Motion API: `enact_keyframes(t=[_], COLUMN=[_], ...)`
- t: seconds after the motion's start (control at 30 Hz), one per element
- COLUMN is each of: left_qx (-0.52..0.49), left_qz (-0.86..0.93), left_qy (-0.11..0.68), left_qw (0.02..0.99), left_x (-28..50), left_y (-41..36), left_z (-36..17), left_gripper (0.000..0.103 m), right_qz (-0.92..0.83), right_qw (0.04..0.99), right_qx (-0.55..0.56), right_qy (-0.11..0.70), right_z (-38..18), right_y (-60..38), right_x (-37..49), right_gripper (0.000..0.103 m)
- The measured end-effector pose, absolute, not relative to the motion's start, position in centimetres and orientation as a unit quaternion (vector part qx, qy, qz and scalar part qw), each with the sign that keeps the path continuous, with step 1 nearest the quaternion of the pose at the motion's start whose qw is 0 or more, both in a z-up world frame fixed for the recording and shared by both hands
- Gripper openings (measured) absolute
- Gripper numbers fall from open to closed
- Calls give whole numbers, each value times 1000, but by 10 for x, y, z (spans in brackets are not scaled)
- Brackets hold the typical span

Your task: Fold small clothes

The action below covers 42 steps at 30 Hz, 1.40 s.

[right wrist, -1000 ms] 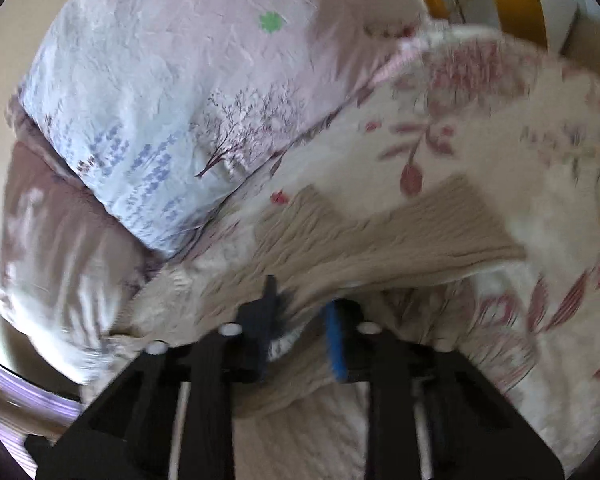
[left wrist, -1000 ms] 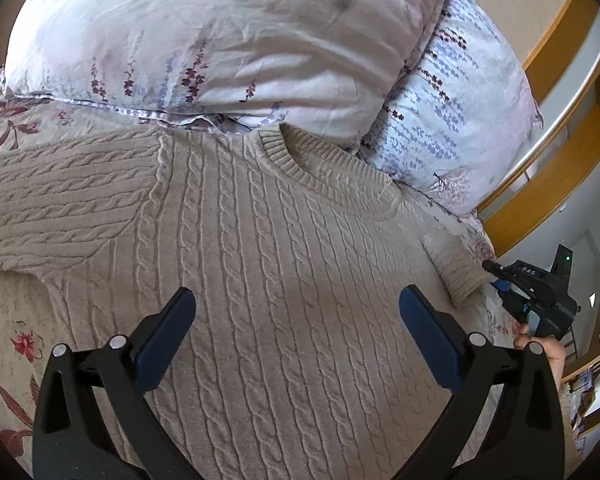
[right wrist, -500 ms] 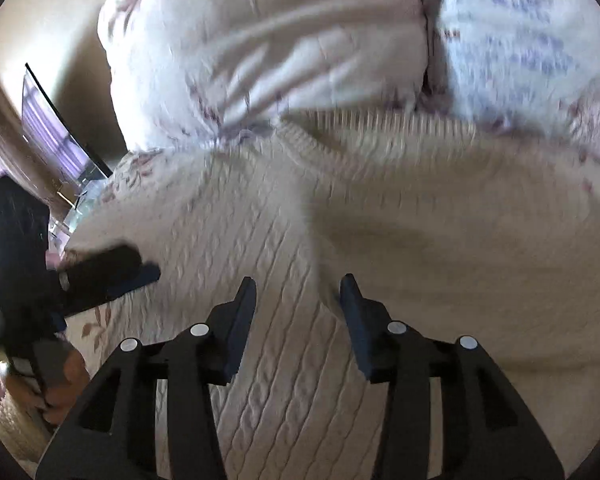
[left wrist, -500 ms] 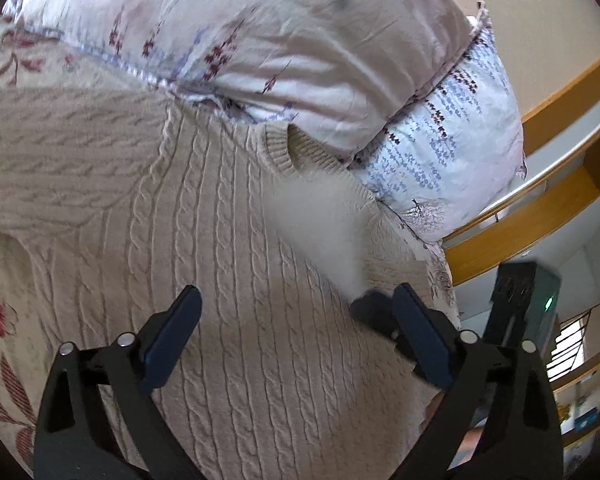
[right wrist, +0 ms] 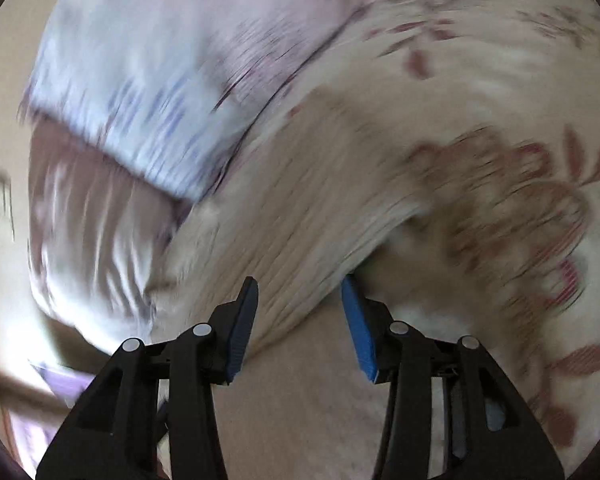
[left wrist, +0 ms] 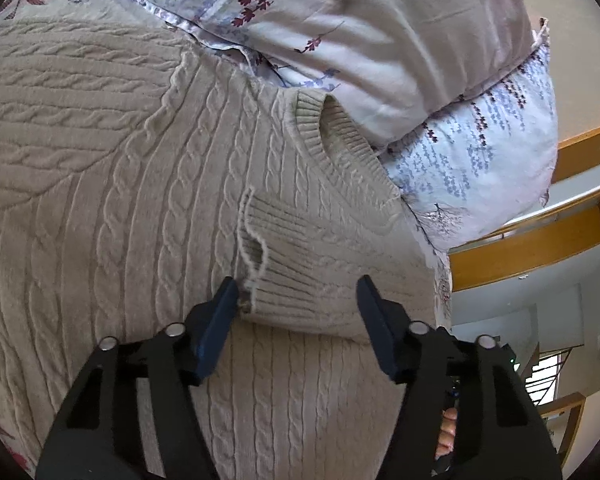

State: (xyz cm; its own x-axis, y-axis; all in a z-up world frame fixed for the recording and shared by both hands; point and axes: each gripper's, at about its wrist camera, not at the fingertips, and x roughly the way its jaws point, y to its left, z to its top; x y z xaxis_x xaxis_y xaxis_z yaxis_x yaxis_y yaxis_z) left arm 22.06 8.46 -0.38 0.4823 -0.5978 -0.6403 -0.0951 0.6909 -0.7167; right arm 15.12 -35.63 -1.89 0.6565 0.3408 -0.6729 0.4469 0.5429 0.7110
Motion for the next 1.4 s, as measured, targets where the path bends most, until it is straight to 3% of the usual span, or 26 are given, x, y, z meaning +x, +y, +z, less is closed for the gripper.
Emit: enact_keyframes(t=[0.17,0.2,0.23,0.27,0.43,0.6,0.8,0.9,0.93,0.97,1.03,1.13,1.4], left_qx=[-351,-344,-338,-331,-264,-235,-210,-201,-203,-210,-224,-255,-381], left_qz=[-155,-153,-155,-160,-174,-136,-117,-114,-116,-121,-125,-105,29], left_qy=[491,493,493,492,419,454,472,477,477,475,461,433,395], left_qw=[782,784,786,789,851,849,848,848,847,846,850,858,835], left_x=[236,239,242,245,247,257,251,242,236,227,210,176,118], left_y=[82,80,79,76,74,78,74,79,85,93,108,153,284], left_z=[-9,-10,-10,-9,27,7,-1,2,4,7,14,21,4], left_gripper=[28,25,11,7,7,6,7,12,19,32,46,55,53], right_qz=[-41,-46,-48,-50,-50,-83,-102,-112,-114,-114,-107,-92,2], right_qw=[783,788,792,796,841,831,832,833,832,831,833,848,869], right_qx=[483,477,470,466,433,399,378,368,368,369,368,352,321], right_qy=[390,388,386,382,320,379,393,398,399,401,399,384,377], right_z=[-22,-22,-20,-19,5,-12,-11,-12,-12,-11,-7,0,-3], right_y=[-364,-364,-361,-361,-354,-345,-337,-334,-332,-331,-329,-323,-293], right_x=[157,158,159,160,141,149,145,144,143,141,133,122,123], right_gripper=[40,34,19,10,8,8,8,8,10,13,31,56,57])
